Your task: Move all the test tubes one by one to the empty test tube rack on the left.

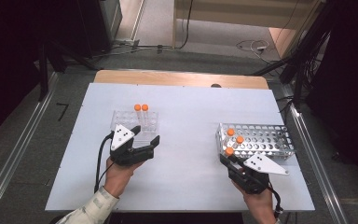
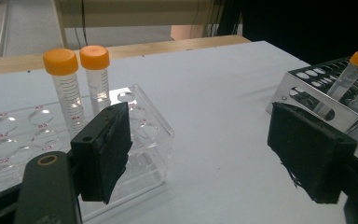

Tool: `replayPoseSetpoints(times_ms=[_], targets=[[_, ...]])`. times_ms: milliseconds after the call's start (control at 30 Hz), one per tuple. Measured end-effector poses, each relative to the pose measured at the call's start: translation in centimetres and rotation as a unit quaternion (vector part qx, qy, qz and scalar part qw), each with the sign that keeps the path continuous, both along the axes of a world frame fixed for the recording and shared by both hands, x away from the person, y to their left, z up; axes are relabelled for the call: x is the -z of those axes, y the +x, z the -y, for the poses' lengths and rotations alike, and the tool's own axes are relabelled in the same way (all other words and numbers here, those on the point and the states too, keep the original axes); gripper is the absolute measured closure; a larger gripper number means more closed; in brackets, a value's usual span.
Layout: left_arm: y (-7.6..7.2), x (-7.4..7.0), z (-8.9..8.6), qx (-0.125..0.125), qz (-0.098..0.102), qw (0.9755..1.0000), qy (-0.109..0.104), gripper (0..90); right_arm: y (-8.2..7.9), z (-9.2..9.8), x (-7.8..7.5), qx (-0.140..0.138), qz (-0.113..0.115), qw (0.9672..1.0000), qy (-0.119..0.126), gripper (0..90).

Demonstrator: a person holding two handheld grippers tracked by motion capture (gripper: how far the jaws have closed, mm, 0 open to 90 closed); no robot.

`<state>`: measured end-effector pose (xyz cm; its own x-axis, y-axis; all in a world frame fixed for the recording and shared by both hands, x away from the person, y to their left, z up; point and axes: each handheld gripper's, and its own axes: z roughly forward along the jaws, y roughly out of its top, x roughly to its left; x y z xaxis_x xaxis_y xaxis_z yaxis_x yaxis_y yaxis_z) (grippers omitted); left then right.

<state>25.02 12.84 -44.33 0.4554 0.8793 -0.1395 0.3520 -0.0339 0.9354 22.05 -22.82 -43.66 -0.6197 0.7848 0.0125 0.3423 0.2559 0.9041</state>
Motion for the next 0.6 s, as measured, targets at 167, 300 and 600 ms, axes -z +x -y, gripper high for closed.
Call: replayPoseSetpoints(times_ms=[167, 300, 600], targets=[[0.0, 0.0, 0.4, 0.005, 0.000, 1.0000, -0.001, 21.2, 0.7, -1.1, 0.3, -0.011, -0.004, 0.9999, -0.003, 71.8], [0.0, 0.0, 0.7, 0.010, 0.000, 0.9999, -0.002, 21.2, 1.1, -1.6, 0.5, -0.013, -0.006, 0.9999, -0.005, 71.7], [-0.3, -0.4, 1.9, 0.033, 0.006, 0.9994, -0.007, 22.3, 1.9, -2.8, 0.7, -0.024, -0.010, 0.9997, -0.004, 71.8]])
